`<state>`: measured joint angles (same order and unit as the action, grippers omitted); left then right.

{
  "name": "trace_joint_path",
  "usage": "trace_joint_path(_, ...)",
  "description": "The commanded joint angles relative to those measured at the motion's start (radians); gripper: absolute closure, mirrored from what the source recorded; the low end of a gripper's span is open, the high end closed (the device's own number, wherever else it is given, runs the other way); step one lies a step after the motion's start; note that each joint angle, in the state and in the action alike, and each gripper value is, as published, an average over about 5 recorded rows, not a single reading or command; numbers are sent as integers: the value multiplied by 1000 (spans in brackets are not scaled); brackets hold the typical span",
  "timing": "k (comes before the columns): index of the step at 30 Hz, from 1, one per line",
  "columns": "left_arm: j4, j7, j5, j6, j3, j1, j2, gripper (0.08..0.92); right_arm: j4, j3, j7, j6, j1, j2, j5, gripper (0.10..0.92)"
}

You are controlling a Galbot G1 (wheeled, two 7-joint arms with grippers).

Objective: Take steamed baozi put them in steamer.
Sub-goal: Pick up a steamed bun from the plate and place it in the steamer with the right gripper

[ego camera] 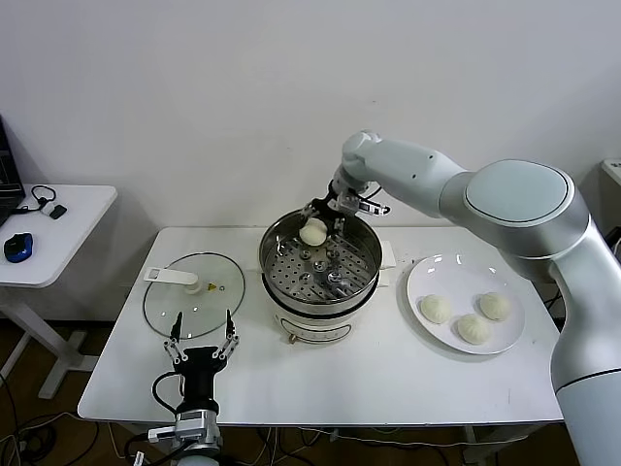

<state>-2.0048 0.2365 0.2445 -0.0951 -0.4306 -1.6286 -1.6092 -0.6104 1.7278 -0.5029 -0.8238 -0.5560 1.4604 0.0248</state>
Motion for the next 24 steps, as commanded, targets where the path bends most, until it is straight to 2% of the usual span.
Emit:
trace_joint_path(1, 1, -1, -6, 0, -2, 0, -49, 177, -27, 53, -43, -49, -10, 2, -107, 344)
trace_joint_path(10, 3, -2, -5, 3, 0, 4, -49, 177, -32, 60, -49, -49, -18, -2, -130, 331)
trace_joint_path(16, 0, -3, -3, 5, 2, 4, -49, 177, -32, 61, -46, -49, -42, -6, -132, 218)
trace_joint_path(24, -8, -4, -1, 10, 4, 3, -49, 177, -108, 110, -60, -49, -127, -48, -183, 203)
